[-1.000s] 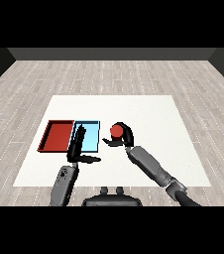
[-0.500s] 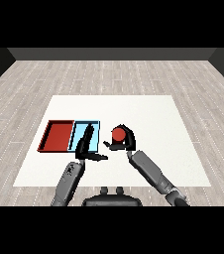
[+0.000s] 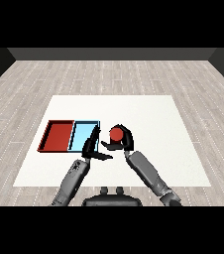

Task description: Pick the red can and put it in the red box

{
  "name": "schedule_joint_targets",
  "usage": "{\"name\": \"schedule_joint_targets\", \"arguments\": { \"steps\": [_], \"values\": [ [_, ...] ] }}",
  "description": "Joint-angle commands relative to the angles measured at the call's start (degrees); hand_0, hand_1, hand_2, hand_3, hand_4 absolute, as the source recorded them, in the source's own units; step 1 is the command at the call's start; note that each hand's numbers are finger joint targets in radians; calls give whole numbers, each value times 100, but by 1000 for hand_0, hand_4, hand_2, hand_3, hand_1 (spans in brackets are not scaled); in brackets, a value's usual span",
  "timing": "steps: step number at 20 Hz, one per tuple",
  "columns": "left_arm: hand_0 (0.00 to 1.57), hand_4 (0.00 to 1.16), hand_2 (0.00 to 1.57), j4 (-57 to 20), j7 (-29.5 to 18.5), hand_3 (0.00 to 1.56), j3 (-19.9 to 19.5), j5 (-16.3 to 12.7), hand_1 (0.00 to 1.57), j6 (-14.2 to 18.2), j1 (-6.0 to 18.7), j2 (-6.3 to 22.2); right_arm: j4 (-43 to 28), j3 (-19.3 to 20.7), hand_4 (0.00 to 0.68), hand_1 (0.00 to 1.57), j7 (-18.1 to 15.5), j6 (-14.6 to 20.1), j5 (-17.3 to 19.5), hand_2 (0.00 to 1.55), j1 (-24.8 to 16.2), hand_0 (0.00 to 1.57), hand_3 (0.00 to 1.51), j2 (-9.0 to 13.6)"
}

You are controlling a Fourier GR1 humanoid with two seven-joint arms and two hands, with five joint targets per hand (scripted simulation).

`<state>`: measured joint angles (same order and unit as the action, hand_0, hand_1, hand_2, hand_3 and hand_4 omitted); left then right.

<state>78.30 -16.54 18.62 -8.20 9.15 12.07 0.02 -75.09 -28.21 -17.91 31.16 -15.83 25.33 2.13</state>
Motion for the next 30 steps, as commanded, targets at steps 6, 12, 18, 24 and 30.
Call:
{"name": "schedule_joint_targets", "arguments": {
  "steps": [6,12,18,24,30],
  "values": [
    [0,0,0,-586,-153,0,279,-407,0,162,435,-2,308,248,633,1444,-259,-382,187,1432,-102,1444,1385,-206],
    [0,0,0,-830,-267,0,535,-557,0,243,441,-2,-169,434,630,1435,261,-553,449,1437,1,1435,1376,-211],
    [0,0,0,-1608,-830,0,837,-1220,0,560,980,-2,64,-498,621,1481,-340,70,-373,1437,-50,1481,1371,-212],
    [0,0,0,-747,-328,0,950,-881,0,534,532,-1,163,-597,618,1500,-405,195,-400,1450,143,1500,1375,-212],
    [0,157,0,-1340,-799,0,1005,-1166,0,684,961,1,352,-875,642,1476,-371,224,-551,1458,308,1476,1371,-211]
  ]
}}
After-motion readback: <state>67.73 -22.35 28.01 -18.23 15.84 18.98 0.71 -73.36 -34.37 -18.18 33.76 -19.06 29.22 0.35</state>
